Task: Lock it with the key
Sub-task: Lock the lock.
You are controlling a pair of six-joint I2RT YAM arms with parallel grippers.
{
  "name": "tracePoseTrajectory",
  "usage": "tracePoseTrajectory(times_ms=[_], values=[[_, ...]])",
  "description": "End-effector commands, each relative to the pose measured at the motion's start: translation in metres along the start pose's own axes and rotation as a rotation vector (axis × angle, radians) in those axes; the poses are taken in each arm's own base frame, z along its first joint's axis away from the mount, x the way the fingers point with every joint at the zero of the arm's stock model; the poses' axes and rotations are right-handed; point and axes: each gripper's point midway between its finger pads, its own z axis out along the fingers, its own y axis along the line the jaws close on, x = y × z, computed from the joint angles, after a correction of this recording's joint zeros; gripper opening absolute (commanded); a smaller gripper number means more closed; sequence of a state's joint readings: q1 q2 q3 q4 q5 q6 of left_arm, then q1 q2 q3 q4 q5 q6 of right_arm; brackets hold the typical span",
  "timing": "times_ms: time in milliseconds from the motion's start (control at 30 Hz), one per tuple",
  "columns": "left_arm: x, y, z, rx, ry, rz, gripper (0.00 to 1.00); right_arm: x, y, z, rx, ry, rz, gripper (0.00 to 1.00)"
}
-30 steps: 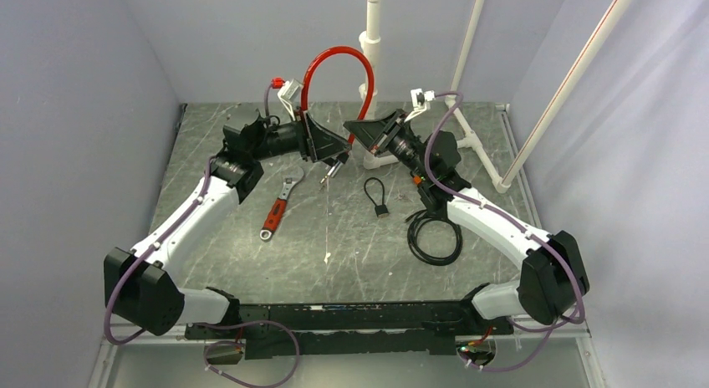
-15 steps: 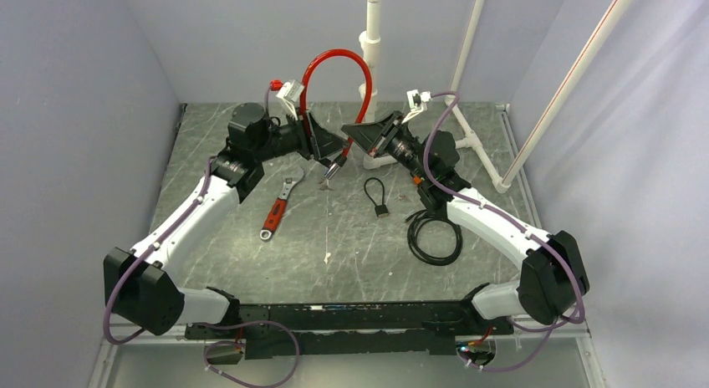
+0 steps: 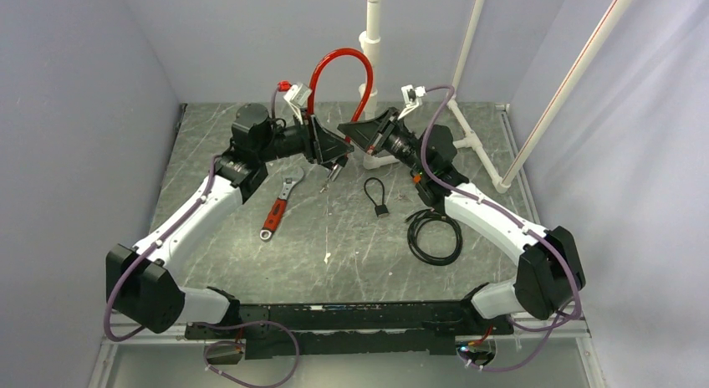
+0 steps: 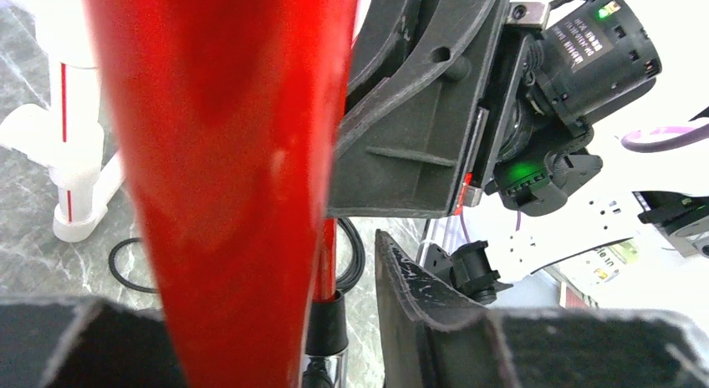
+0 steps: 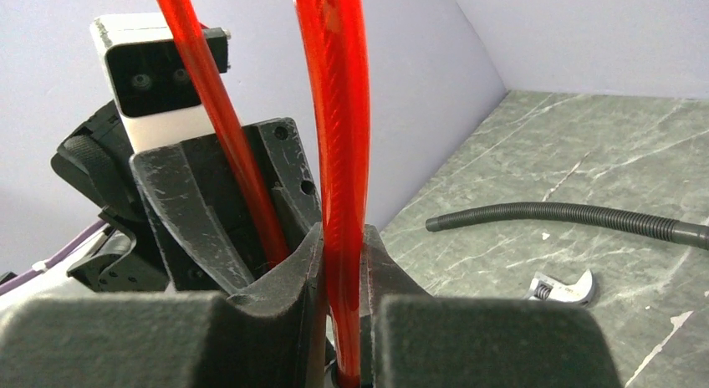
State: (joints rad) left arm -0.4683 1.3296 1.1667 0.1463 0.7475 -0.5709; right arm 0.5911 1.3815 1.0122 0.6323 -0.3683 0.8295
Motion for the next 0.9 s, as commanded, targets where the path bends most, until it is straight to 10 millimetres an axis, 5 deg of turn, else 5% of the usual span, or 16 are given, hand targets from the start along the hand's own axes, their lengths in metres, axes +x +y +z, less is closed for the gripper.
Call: tracePoseTrajectory(times_ms=[0,233,300,367,467,700,867], values=[[0.03,-0.01,0.014,0.062,0.112,-0.021,0.39,-0.016,0.091,0.003,-0.313,0.015,-0.061,0.0],[0.031,-0.003,0.016,0.028,0.104,-0.043,0.28,-0.014,0.096,0.003,-0.33,0.028,-0.064,0.0],[0.027,-0.006,0.017,0.042,0.084,-0.054,0.2,-0.011,0.094,0.004,-0.325,0.036,-0.056,0.0],[0.023,-0.01,0.017,0.057,0.049,-0.062,0.01,-0.01,0.093,0.004,-0.326,0.041,-0.056,0.0],[0.016,-0.011,0.014,0.055,0.004,-0.08,0.0,-0.008,0.092,0.005,-0.324,0.058,-0.079,0.02],[-0.01,-0.002,-0.009,-0.016,-0.147,-0.102,0.0,-0.012,0.073,0.0,-0.27,0.095,-0.079,0.75],[-0.031,0.013,-0.026,-0.062,-0.236,-0.149,0.0,-0.019,0.056,-0.008,-0.215,0.088,-0.093,0.91]])
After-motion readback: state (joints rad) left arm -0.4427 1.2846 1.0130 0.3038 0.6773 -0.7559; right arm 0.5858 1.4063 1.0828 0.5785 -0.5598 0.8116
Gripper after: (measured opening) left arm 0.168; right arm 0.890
